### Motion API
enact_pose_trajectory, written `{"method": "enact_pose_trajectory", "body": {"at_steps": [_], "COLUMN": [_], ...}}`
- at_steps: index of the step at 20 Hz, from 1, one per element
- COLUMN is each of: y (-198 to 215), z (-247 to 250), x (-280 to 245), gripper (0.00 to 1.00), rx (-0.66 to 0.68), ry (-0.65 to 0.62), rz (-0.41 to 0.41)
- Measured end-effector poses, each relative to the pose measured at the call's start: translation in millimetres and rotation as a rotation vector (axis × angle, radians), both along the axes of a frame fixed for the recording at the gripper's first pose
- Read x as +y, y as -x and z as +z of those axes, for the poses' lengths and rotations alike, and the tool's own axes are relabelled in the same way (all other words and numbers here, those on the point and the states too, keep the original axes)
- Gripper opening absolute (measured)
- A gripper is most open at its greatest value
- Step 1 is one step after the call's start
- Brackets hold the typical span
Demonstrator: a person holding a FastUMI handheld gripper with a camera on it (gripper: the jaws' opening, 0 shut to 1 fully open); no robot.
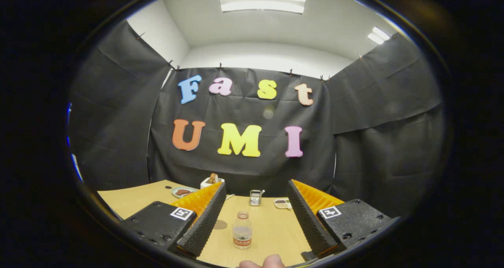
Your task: Take the bottle from table, then pour the juice into the cup, finally place the bottle on the coaster
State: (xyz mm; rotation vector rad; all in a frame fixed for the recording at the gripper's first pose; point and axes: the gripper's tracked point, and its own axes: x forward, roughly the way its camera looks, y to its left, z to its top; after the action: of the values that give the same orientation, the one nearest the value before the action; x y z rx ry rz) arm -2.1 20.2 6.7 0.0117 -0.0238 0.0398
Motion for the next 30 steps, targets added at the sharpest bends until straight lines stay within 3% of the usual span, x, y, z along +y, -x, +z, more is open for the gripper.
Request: {"method": "enact_pose_trajectory", "body": {"at_steps": [9,15,30], "y": [-7,-19,-75], "z": [-15,-52,-226], "x": [11,23,36], "gripper": [1.0,1.0,1.0], "rx": [0.023,0.043,0.241], "ry": [-0.014,-0.026,-0.012], "rz": [0.026,0.044,0.035]}}
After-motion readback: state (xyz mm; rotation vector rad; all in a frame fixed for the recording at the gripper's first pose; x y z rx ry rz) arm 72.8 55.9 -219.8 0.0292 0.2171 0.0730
